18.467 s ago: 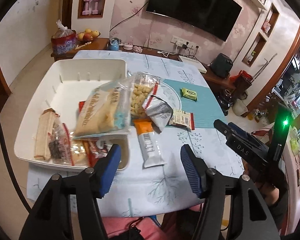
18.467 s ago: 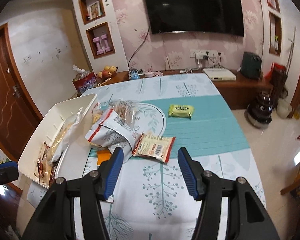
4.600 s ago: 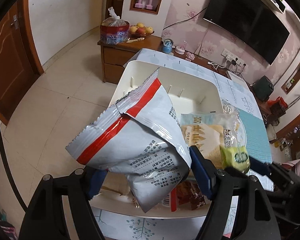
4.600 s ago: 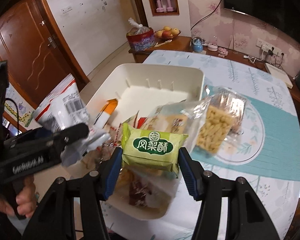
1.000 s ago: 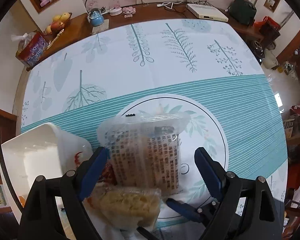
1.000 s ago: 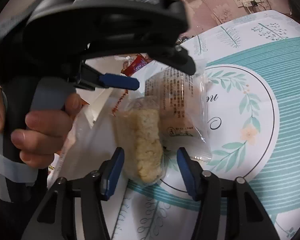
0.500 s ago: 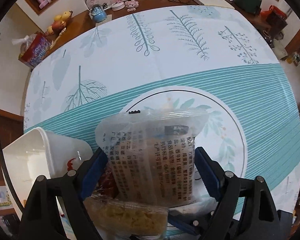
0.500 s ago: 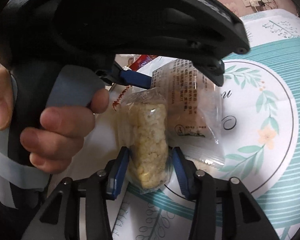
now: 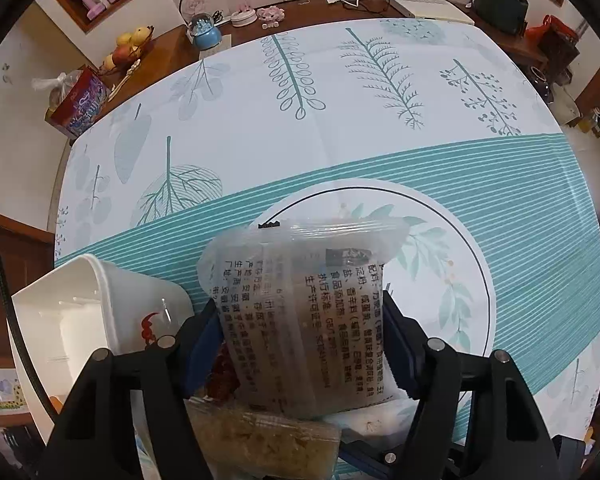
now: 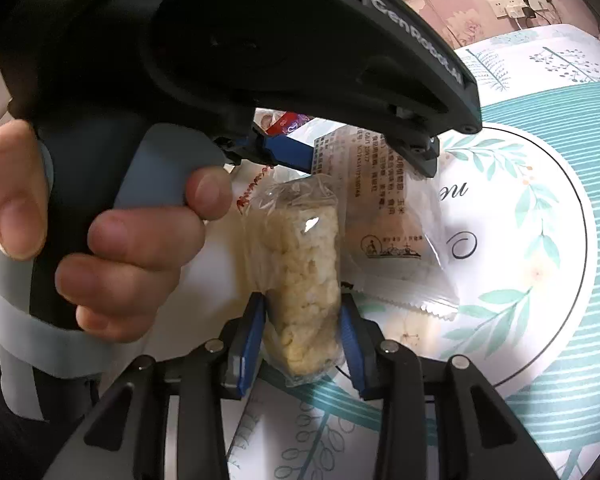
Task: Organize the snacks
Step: 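Lift both clear packs and carry them toward the white bin with both tools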
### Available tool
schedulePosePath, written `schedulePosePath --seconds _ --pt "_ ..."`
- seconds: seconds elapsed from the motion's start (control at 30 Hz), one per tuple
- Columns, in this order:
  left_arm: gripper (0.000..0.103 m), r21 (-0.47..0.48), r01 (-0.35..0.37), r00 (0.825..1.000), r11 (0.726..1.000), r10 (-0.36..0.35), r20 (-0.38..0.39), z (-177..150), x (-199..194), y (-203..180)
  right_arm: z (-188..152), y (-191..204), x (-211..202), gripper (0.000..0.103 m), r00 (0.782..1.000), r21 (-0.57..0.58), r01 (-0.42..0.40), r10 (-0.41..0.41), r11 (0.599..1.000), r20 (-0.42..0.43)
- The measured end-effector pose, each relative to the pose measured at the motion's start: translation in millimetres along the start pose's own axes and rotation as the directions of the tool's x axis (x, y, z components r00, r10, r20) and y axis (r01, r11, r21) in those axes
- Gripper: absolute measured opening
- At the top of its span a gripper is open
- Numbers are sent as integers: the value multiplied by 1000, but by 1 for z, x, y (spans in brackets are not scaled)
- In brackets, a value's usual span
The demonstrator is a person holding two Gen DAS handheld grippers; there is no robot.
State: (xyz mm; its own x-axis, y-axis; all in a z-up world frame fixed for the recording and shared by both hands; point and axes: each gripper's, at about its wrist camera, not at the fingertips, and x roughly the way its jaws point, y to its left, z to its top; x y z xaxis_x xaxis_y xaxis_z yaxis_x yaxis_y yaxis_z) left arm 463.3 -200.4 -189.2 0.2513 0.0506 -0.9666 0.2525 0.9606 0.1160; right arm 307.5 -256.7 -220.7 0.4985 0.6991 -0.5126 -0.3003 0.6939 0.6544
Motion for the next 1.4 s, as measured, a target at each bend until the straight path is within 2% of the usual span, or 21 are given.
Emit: schedulePosePath --seconds 0.33,0.53,0.87,1.13,1.33,1.4 --pt "69 2 35 999 999 -35 31 -9 -24 -2 5 -2 -15 35 1000 -25 17 -17 1000 4" --pt "69 7 59 995 998 -59 78 -17 -54 -1 2 13 -31 35 999 -54 30 -28 998 26" --pt "69 12 59 982 998 -61 179 -36 -116 7 -5 47 -65 35 997 -111 82 -82 990 8" --pt "69 -21 112 955 993 -102 279 -63 -170 25 -17 79 -108 35 991 -174 130 -123 976 50" --pt "69 -38 157 927 987 -134 351 -89 -208 44 -29 105 -114 35 981 -252 191 -173 949 90" --pt "69 -47 176 915 983 -146 375 -97 -220 54 -23 114 -113 35 977 -280 210 -189 937 101"
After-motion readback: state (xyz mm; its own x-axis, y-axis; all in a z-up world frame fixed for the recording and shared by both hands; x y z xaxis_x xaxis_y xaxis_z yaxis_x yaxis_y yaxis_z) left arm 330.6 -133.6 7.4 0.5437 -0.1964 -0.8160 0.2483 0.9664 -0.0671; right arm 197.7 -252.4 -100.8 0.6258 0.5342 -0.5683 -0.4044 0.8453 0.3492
